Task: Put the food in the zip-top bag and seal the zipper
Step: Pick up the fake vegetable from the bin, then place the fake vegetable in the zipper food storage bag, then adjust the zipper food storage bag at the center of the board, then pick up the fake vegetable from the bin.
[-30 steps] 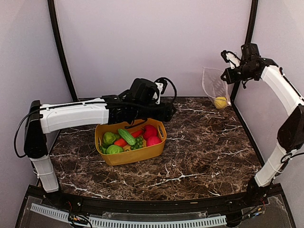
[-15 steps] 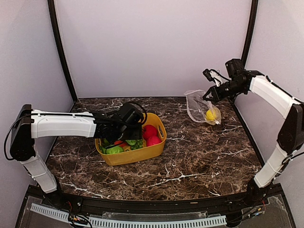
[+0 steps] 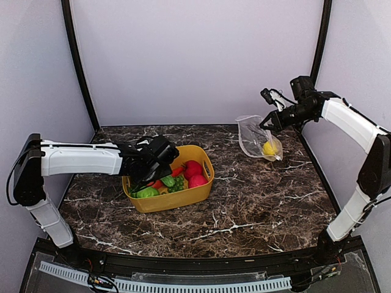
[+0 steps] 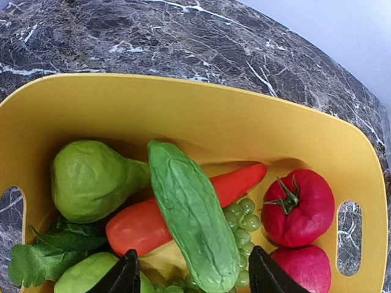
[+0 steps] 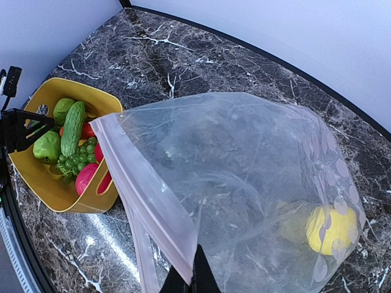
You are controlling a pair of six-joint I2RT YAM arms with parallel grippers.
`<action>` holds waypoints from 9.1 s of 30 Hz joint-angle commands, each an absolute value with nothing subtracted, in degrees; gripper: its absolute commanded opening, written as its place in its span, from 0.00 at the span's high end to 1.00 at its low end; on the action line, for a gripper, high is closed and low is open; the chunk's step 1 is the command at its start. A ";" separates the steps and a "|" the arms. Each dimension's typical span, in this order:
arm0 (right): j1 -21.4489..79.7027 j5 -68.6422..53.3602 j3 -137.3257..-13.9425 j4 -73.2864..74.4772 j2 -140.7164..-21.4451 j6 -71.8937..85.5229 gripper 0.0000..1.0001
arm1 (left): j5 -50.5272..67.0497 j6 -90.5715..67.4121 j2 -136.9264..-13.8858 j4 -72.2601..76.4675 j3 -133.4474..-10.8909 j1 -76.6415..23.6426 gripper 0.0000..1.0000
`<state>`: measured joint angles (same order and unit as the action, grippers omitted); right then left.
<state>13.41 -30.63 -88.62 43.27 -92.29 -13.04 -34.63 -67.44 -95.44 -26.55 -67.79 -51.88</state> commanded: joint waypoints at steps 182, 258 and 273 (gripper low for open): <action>17.23 -35.99 -96.28 52.09 -88.50 -11.90 1.00 | -35.21 -34.86 -116.47 3.84 -106.79 -65.58 0.84; 18.11 -36.88 -88.25 43.34 -87.98 -14.15 1.00 | -12.35 -17.06 -92.76 -5.83 -76.39 -41.33 0.01; 18.11 -34.63 -89.34 44.71 -87.52 -15.62 1.00 | -4.18 -15.38 -100.14 -13.70 -81.03 -47.99 0.22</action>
<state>17.74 -35.62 -87.74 44.18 -87.96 -14.68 -5.98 -18.15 -98.26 -11.05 -81.30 -45.25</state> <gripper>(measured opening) 0.004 0.779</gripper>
